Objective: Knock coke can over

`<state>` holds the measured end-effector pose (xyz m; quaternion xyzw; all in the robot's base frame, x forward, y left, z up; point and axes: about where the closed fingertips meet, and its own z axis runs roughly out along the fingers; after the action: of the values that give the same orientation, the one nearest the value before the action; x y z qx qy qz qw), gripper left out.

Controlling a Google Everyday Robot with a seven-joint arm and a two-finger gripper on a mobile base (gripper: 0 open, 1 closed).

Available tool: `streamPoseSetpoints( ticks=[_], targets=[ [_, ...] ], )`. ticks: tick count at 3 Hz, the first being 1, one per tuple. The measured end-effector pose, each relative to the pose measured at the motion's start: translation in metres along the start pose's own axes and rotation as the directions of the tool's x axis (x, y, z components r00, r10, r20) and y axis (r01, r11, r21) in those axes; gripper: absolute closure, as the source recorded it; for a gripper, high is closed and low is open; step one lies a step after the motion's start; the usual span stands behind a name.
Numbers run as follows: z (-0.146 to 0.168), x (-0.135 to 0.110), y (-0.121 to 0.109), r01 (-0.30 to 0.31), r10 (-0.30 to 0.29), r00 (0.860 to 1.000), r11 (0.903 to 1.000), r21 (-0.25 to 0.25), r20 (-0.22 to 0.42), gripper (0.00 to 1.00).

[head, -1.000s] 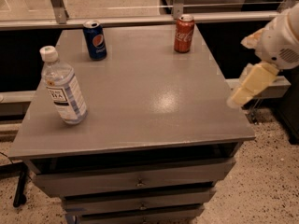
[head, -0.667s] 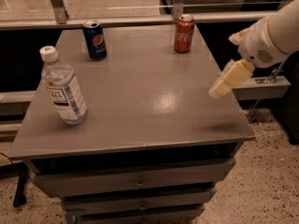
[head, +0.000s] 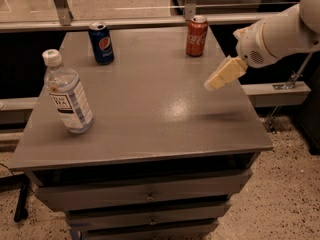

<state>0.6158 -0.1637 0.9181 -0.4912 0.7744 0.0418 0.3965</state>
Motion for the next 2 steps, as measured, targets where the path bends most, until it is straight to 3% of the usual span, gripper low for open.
streamPoseSetpoints(
  ticks=[1,2],
  targets=[
    [0.0,-0.0001,0.0,0.0,0.0,1.0,1.0,0.0,0.0,0.0],
    [-0.0038,-0.0006,-0.0046,-0.04,0.039,0.999,0.9989,0.024,0.03,0.0]
  ],
)
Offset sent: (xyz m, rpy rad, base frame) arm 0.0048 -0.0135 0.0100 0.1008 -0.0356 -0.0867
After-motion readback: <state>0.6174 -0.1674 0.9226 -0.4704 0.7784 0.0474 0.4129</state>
